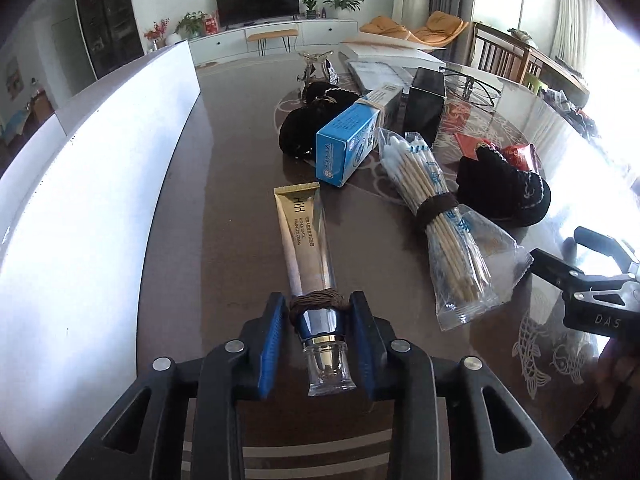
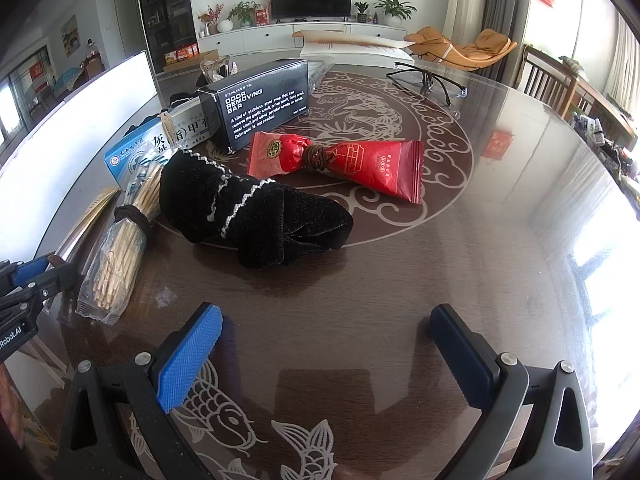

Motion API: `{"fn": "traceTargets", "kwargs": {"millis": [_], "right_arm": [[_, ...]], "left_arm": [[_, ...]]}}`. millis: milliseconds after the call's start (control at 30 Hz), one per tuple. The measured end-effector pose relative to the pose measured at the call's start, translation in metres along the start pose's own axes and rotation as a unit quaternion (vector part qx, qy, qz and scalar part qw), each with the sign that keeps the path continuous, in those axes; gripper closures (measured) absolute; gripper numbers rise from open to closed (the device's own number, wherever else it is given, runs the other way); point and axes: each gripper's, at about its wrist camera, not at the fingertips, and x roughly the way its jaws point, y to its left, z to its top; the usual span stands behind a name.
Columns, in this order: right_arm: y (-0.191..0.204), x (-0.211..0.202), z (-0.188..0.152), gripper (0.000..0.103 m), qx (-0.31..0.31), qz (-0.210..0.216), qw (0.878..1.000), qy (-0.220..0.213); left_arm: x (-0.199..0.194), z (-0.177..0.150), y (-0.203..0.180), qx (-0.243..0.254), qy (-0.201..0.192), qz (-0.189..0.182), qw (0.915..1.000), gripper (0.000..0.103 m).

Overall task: Organize objects
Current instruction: 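Grasp the gold tube with the left tool while the right tool grasps the black sock, then carry the gold tube and black sock into the bin and open both tools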

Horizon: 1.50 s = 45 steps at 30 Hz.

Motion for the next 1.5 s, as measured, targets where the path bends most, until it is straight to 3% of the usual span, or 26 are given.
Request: {"fn": "traceTargets", "kwargs": {"millis": [67, 200, 300, 367, 500, 533, 600, 633, 667, 700, 733, 767, 867, 967, 1133, 1367, 1500], "right_arm": [[0.0, 0.0, 0.0, 0.0, -0.001, 0.002, 1.0, 0.001], [-0.011, -0.009, 0.01, 0.0, -0.014, 0.065, 0.998, 0.015], [-0.006, -0.021, 0.031, 0.0, -0.115, 0.027, 0.993, -0.004], [0.007, -0.022, 0.046, 0.0, -0.198, 0.03, 0.98, -0.003], [0.04, -0.002, 0.062, 0.001, -0.312, 0.062, 0.948, 0.021], [0.047, 0.006, 0.062, 0.007, -0.324, 0.068, 0.943, 0.029], [0.054, 0.022, 0.066, 0.04, -0.314, 0.098, 0.943, 0.06], [0.053, 0.027, 0.069, 0.06, -0.288, 0.125, 0.946, 0.081], [0.05, 0.028, 0.07, 0.069, -0.265, 0.137, 0.951, 0.086], [0.047, 0.025, 0.069, 0.069, -0.246, 0.14, 0.955, 0.084], [0.042, 0.021, 0.067, 0.069, -0.228, 0.146, 0.959, 0.084], [0.036, 0.016, 0.065, 0.069, -0.207, 0.152, 0.963, 0.087], [0.014, -0.005, 0.058, 0.069, -0.147, 0.162, 0.972, 0.085], [-0.006, -0.014, 0.046, 0.069, -0.115, 0.125, 0.981, 0.096], [-0.02, -0.033, 0.046, 0.069, -0.07, 0.143, 0.983, 0.095], [0.044, -0.084, 0.092, 0.069, -0.077, 0.216, 0.973, 0.029], [0.119, -0.113, 0.119, 0.069, -0.093, 0.288, 0.953, -0.009]], "left_arm": [[0.004, 0.005, 0.003, 0.002, 0.007, 0.026, 0.9996, 0.029], [0.014, 0.016, 0.008, -0.009, 0.03, 0.017, 0.9994, 0.024], [0.022, 0.019, 0.01, -0.022, 0.041, -0.003, 0.9989, 0.01], [0.026, 0.018, 0.011, -0.023, 0.044, -0.003, 0.9988, 0.0], [0.027, 0.017, 0.012, -0.022, 0.037, -0.005, 0.999, 0.0], [0.027, 0.017, 0.012, -0.02, 0.034, -0.007, 0.9992, 0.0], [0.027, 0.019, 0.012, -0.016, 0.043, -0.01, 0.9989, 0.0], [0.027, 0.02, 0.011, -0.011, 0.043, -0.012, 0.999, 0.001], [0.023, 0.019, 0.011, -0.006, 0.031, -0.015, 0.9994, 0.022], [0.017, 0.018, 0.009, 0.002, 0.011, -0.02, 0.9997, 0.04], [0.013, 0.017, 0.007, 0.011, 0.002, -0.027, 0.9996, 0.075], [0.012, 0.017, 0.005, 0.019, 0.0, -0.025, 0.9995, 0.079], [0.006, 0.011, 0.005, 0.011, -0.012, -0.061, 0.998, 0.079], [-0.005, 0.002, 0.008, -0.01, -0.024, -0.092, 0.9954, 0.079], [-0.04, 0.002, 0.014, -0.026, -0.069, -0.118, 0.9902, 0.079], [-0.122, 0.022, 0.069, -0.093, -0.158, -0.142, 0.9728, 0.079], [-0.166, 0.026, 0.134, -0.129, -0.198, -0.09, 0.9677, 0.079]]}}
